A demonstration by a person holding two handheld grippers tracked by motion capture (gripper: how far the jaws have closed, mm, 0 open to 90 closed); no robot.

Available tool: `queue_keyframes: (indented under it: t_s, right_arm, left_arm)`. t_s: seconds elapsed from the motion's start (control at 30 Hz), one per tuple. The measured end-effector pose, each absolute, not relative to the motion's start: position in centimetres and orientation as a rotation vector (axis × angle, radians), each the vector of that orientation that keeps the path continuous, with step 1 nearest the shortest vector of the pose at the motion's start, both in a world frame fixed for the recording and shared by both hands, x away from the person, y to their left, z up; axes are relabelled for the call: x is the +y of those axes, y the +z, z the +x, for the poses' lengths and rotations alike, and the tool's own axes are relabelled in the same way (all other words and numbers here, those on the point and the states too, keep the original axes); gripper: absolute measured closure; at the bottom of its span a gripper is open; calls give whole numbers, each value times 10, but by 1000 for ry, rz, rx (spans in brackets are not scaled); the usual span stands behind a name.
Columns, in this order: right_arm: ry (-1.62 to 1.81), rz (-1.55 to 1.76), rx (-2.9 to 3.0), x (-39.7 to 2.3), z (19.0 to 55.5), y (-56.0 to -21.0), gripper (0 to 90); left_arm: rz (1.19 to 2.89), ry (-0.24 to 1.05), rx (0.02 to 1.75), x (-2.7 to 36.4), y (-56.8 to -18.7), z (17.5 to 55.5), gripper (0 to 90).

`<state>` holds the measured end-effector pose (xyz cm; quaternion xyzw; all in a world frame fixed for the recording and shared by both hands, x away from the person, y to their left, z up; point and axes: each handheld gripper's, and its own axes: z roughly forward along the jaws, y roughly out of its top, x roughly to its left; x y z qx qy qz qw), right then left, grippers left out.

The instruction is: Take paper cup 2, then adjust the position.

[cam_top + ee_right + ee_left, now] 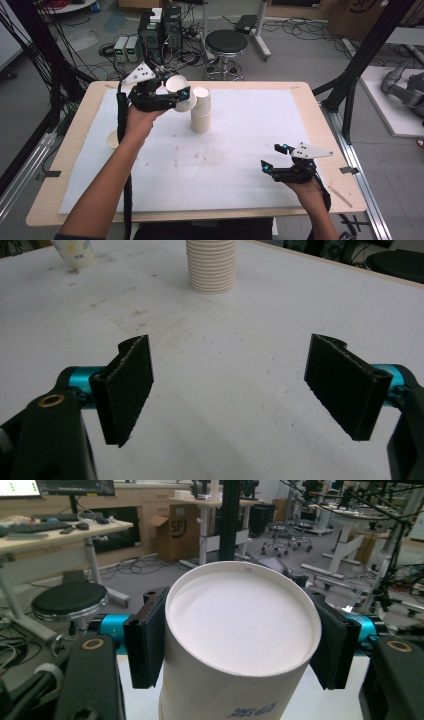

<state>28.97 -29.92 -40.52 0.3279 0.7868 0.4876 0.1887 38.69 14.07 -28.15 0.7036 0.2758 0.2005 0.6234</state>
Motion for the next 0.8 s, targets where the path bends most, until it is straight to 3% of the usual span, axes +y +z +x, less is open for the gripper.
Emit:
queue_keyframes:
  t_s: [0.37, 0.8]
  right_arm:
    - [1376, 911, 2220, -295, 294, -405, 201]
    - [1379, 881, 2239, -288, 292, -405, 201]
  left_arm:
    - [1658, 389, 599, 146, -323, 358, 343]
    - [1684, 316, 577, 138, -338, 349, 343]
